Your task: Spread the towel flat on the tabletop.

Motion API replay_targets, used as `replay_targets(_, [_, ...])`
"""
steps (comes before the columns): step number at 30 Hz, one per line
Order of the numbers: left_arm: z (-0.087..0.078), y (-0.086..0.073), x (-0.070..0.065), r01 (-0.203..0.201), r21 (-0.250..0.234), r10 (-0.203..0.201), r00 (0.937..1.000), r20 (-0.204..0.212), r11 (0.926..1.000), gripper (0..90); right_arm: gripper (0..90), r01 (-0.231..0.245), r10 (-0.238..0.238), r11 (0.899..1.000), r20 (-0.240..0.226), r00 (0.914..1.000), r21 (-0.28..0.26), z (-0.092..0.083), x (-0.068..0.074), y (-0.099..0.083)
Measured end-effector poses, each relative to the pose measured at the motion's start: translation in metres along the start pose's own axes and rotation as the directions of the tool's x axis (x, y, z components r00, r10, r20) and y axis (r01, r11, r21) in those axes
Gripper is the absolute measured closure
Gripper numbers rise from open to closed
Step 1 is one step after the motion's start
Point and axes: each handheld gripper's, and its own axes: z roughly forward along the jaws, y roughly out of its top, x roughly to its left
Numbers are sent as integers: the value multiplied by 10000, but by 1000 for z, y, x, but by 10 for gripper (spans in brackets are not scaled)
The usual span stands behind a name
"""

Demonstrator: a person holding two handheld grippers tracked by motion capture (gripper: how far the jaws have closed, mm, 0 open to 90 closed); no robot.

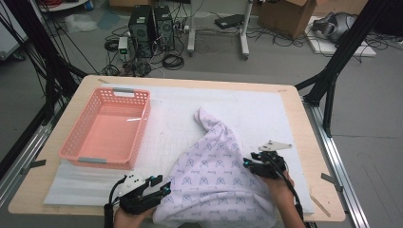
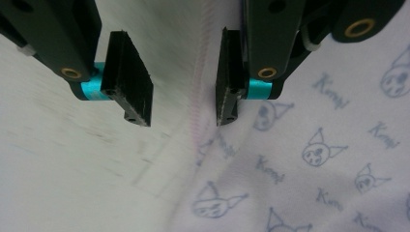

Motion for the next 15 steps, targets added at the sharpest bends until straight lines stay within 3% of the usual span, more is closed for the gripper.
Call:
replay_targets(2, [-1,0,0,16,-26,-16,10000,-4,10000,562,596,202,-204,9997,169,9996,119,9,6,5])
replay_targets(5, [-2,0,1,9,-5,-9,10000,11,10000,563,823,360,-355,9991,-253,9991,231,10,10,7])
replay_targets(7, [-2,-1,1,62,-11,-62,10000,-45,10000,564,888,646,-644,9974,-76,9979,333,6,12,8])
replay_targets(9, [-2,-1,1,89,-6,-89,9999,-88,10000,568,891,564,-569,9983,430,9975,120,-3,8,6])
replay_targets(11, [-3,-2,1,93,-22,-94,9999,-107,10000,571,892,172,-150,9994,719,9973,-312,-15,1,2])
replay_targets(13, [-2,-2,1,91,13,-90,9999,-96,10000,571,892,-139,170,9988,665,9976,-468,-23,-7,-2])
replay_targets(15, [0,-2,1,148,0,-148,9998,-121,9999,571,892,-94,124,9991,729,9973,-415,-27,-10,-5])
